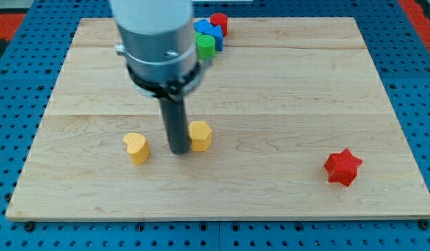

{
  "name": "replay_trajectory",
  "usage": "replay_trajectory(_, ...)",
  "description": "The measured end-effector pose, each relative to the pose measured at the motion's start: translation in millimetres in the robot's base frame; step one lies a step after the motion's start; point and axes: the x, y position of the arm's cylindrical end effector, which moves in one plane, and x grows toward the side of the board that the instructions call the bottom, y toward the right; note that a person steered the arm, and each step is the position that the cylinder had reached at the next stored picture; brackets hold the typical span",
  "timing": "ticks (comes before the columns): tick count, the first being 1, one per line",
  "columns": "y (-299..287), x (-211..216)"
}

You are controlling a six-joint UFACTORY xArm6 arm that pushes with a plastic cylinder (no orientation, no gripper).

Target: Push the yellow hexagon into the green blocks

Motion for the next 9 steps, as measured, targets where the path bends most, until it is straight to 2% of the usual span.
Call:
replay_trajectory(1,70,19)
replay_trajectory(2,30,-46)
replay_trajectory(3,61,-38)
replay_trajectory(4,50,-15)
replay_trajectory(5,-32,-30)
replay_trajectory(6,-35,-73)
replay_trajectory(7,12,-122)
replay_trajectory(8,24,-152)
replay_trajectory(9,87,-141)
